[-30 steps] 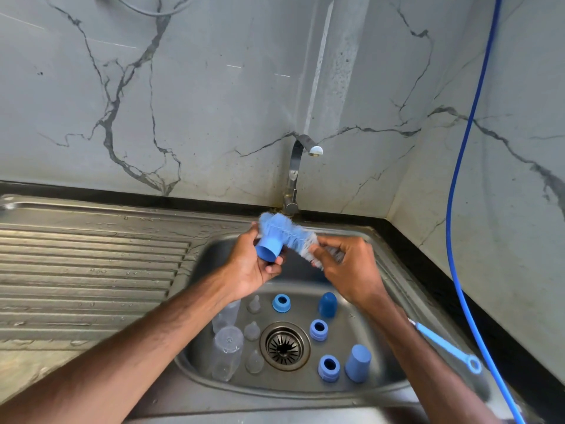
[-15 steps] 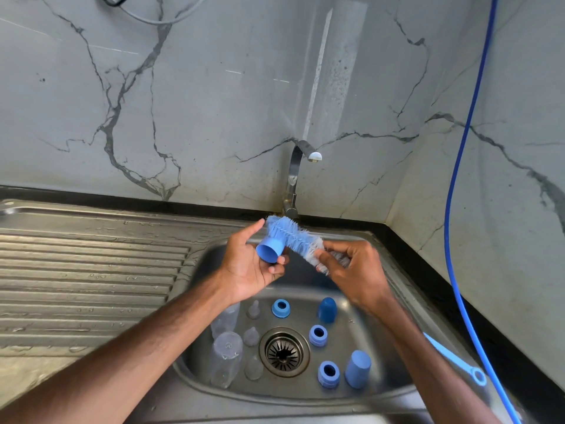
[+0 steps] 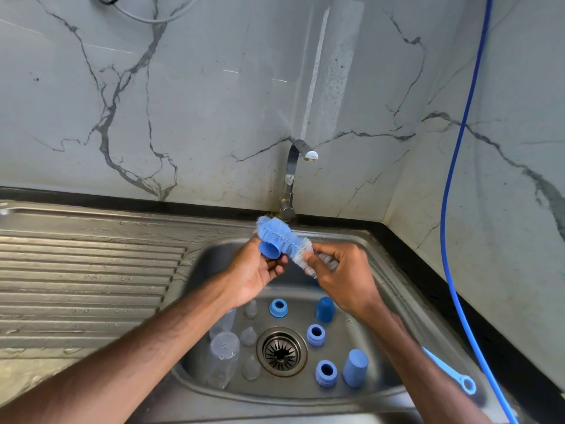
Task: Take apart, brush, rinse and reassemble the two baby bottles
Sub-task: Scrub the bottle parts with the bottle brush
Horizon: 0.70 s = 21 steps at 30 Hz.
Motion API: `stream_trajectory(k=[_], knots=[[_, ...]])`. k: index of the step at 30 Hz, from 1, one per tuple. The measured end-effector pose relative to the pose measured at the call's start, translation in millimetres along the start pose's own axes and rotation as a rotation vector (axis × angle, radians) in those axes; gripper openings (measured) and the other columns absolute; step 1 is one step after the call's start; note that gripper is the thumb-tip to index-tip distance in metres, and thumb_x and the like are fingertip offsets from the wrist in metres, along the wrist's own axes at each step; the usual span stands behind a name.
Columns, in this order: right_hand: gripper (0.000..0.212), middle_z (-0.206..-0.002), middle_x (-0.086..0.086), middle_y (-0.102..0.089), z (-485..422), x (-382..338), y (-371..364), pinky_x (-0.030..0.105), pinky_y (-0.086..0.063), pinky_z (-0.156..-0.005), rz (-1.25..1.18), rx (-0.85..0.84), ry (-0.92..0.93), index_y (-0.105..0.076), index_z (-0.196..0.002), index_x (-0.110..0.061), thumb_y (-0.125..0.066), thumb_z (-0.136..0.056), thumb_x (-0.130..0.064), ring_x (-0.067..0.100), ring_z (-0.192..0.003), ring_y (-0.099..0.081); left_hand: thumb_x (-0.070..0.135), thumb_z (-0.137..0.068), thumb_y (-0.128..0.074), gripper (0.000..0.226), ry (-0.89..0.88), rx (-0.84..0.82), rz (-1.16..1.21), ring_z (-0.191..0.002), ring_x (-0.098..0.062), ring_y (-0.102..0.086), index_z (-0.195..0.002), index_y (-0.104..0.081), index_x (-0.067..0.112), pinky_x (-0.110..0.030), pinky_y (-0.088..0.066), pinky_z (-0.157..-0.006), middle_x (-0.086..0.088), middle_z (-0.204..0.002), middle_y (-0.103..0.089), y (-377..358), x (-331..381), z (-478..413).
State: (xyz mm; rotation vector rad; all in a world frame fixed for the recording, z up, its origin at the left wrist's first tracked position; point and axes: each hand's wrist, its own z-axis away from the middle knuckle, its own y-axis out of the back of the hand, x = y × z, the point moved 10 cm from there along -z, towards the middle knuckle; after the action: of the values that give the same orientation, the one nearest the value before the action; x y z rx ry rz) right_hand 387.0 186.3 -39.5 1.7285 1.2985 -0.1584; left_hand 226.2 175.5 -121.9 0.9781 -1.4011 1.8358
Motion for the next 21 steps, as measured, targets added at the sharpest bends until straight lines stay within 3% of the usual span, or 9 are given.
stream_trajectory(k=[2,6,10,14,19,21], knots=[[0.012,-0.073,-0.019,-0.073,-1.4,-5.6,-5.6,0.013,-0.047,-0.051,0.014,-0.027,0.040,-0.082,-0.101,-0.025,-0.074,-0.096,-0.019,0.003,-0.062,-0.068,0.026,-0.107,-0.041,0.029,-0.007,0.010,0.003,-0.059,-0.010,-0.052,-0.115,-0.063,0.009,-0.022,-0.039,-0.051,-0.006,-0.084,-0.068,2.2,4.2,-0.2],[0.012,-0.068,-0.028,-0.069,-4.9,14.9,17.3,0.008,-0.044,-0.051,0.013,0.116,-0.082,-0.082,-0.102,-0.024,-0.074,-0.096,-0.018,-0.005,-0.061,-0.066,0.020,-0.108,-0.037,0.030,0.048,-0.025,0.073,-0.055,-0.010,-0.046,-0.121,-0.059,0.005,-0.021,-0.034,-0.045,-0.009,-0.087,-0.067,-5.8,-1.7,3.3],[0.014,-0.076,-0.023,-0.074,2.3,-8.7,-3.8,0.017,-0.049,-0.051,0.007,-0.045,0.078,-0.081,-0.106,-0.030,-0.073,-0.097,-0.023,0.005,-0.061,-0.068,0.017,-0.107,-0.042,0.023,0.048,-0.010,0.100,-0.055,-0.009,-0.049,-0.118,-0.060,0.006,-0.020,-0.036,-0.046,-0.008,-0.088,-0.068,-3.4,0.4,4.8],[0.010,-0.075,-0.019,-0.074,-7.1,11.5,20.2,0.024,-0.053,-0.052,-0.001,0.144,-0.043,-0.082,-0.102,-0.025,-0.075,-0.095,-0.021,0.007,-0.062,-0.069,0.020,-0.109,-0.039,0.031,0.100,-0.033,0.166,-0.058,-0.011,-0.050,-0.129,-0.054,0.003,-0.021,-0.038,-0.047,-0.015,-0.103,-0.060,-2.2,-0.8,4.4],[0.015,-0.082,-0.024,-0.074,-0.5,-9.7,3.6,0.022,-0.056,-0.056,0.033,-0.001,0.117,-0.080,-0.107,-0.031,-0.074,-0.096,-0.023,0.006,-0.067,-0.071,0.018,-0.109,-0.043,0.029,0.069,-0.023,0.140,-0.059,-0.012,-0.057,-0.129,-0.057,0.003,-0.019,-0.044,-0.046,-0.016,-0.101,-0.067,-3.8,-0.4,5.0],[0.013,-0.079,-0.019,-0.074,-5.8,-0.5,11.8,0.025,-0.055,-0.054,0.013,0.086,0.048,-0.080,-0.105,-0.029,-0.074,-0.096,-0.023,0.010,-0.063,-0.069,0.028,-0.110,-0.044,0.033,0.061,-0.011,0.124,-0.063,-0.012,-0.059,-0.130,-0.058,0.005,-0.020,-0.046,-0.047,-0.017,-0.106,-0.066,-2.0,1.1,4.1]])
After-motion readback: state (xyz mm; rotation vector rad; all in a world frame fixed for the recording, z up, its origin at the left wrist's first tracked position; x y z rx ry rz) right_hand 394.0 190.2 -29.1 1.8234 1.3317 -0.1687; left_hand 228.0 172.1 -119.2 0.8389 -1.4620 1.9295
